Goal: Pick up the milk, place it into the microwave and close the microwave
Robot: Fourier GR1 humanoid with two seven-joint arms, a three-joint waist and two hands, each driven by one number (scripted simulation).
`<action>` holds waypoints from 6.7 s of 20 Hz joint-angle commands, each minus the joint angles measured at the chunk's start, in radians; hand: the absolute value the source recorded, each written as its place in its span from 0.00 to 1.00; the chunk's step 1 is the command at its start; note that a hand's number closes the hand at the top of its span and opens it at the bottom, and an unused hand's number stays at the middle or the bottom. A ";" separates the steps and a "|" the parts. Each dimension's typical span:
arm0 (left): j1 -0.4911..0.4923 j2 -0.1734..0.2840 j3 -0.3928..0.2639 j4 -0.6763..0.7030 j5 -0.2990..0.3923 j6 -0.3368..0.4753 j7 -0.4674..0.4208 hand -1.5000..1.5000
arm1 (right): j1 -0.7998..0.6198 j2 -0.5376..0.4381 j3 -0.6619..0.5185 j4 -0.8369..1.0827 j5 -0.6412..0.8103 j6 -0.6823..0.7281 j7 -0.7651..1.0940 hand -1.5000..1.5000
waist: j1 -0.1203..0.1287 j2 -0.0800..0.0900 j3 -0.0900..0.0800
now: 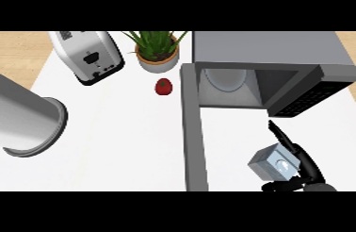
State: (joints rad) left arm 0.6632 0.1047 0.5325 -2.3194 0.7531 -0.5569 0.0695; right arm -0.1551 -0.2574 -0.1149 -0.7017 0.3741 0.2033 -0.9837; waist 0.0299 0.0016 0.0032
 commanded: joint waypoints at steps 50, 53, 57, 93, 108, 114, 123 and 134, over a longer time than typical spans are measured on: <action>-0.072 0.073 0.105 -0.009 0.216 -0.022 0.137 0.00 | -0.785 0.033 -0.200 0.534 -0.170 -0.280 0.220 1.00 | 0.042 0.024 0.001; -0.097 0.078 0.087 -0.010 0.218 -0.039 0.134 0.00 | -0.833 0.027 -0.212 0.546 -0.173 -0.315 0.252 1.00 | 0.057 0.030 0.001; -0.131 0.086 0.084 0.016 0.211 -0.047 0.125 0.00 | -0.826 -0.016 -0.180 0.559 -0.122 -0.423 0.245 1.00 | 0.075 0.044 0.001; -0.280 0.179 0.078 0.107 0.154 -0.032 0.146 0.00 | -0.905 -0.161 -0.220 0.642 -0.158 -0.571 0.256 1.00 | 0.163 0.093 0.005; -0.329 0.196 0.046 0.140 0.104 -0.052 0.152 0.00 | -0.983 -0.088 -0.170 0.666 -0.115 -0.488 0.313 0.00 | 0.199 0.095 0.001; -0.360 0.206 0.038 0.152 0.089 -0.045 0.154 0.00 | -1.044 -0.025 -0.162 0.661 -0.113 -0.587 0.402 0.00 | 0.207 0.084 0.000; -0.359 0.188 -0.002 0.175 0.058 -0.066 0.161 0.00 | -1.076 0.029 -0.165 0.633 -0.124 -0.604 0.399 0.00 | 0.190 0.067 0.000; -0.337 0.141 -0.060 0.178 0.003 -0.080 0.173 0.00 | -1.072 0.019 -0.203 0.622 -0.155 -0.680 0.386 0.00 | 0.123 0.051 0.000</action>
State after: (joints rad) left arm 0.3145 0.2606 0.4918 -2.1326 0.7725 -0.6318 0.2368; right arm -1.1483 -0.2411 -0.3120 -0.0617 0.2242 -0.4709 -0.6545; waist 0.1602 0.0938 0.0366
